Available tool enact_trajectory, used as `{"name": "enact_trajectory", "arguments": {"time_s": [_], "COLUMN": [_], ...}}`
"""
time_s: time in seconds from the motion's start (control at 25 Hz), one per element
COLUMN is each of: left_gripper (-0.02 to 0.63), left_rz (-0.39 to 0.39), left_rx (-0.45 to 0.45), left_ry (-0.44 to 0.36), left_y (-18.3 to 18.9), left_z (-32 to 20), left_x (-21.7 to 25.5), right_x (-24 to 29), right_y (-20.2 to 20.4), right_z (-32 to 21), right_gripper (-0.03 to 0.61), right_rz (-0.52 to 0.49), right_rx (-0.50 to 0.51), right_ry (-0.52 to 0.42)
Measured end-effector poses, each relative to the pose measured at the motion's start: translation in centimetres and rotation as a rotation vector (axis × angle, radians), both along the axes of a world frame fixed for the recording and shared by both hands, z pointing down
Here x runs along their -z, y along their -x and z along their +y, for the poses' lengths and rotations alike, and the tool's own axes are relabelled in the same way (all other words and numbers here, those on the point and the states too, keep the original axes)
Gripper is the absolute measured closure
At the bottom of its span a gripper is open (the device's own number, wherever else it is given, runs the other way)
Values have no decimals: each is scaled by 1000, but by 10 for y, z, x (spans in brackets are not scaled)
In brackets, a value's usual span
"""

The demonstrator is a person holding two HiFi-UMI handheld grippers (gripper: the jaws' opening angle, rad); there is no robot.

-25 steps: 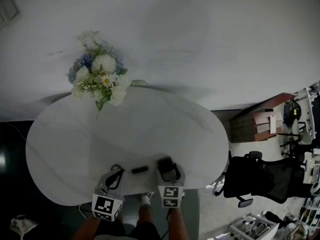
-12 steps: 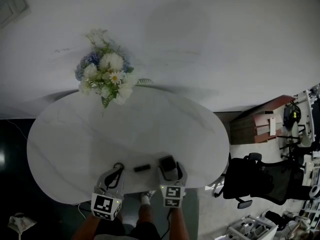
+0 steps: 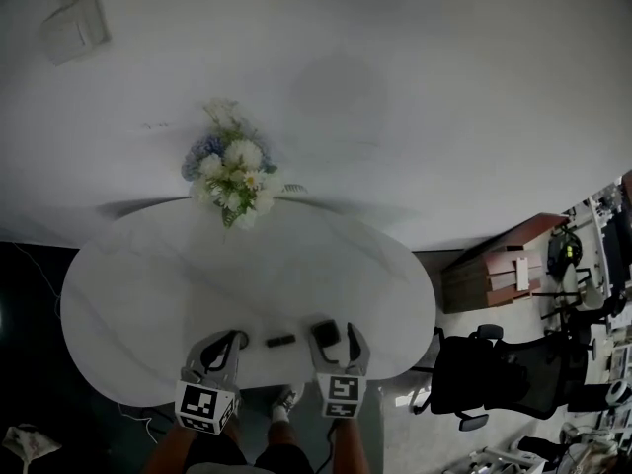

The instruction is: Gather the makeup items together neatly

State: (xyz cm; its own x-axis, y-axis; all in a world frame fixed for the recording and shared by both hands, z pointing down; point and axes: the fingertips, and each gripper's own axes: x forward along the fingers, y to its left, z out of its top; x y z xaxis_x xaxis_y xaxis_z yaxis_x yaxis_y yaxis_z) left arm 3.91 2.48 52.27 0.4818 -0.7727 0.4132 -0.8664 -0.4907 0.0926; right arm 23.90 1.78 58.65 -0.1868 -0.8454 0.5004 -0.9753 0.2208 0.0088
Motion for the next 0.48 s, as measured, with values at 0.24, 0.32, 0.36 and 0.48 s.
{"name": "enact_trajectory", "arguments": {"time_s": [0.24,0.32,0.36,0.48], "left_gripper": [604,604,604,604], "left_rz": [21,24,25,26], "left_rx": [37,54,63,92], "left_ry": [-106,-143,-159,-205], "left_y": [14,21,25,37], "left_z": [-3,-3,-3,-3], "left_x": [53,71,79,102], "right_x": [71,94,105,137], "right_y": [22,30,35,48], "right_z": [-9,-9,-9,-7], "right_gripper": [245,245,250,253], "right_rz": [-48,-62,-68,-79], "right_rx": [41,55,64,88], "right_ry": [-124,-163,-184,-247]}}
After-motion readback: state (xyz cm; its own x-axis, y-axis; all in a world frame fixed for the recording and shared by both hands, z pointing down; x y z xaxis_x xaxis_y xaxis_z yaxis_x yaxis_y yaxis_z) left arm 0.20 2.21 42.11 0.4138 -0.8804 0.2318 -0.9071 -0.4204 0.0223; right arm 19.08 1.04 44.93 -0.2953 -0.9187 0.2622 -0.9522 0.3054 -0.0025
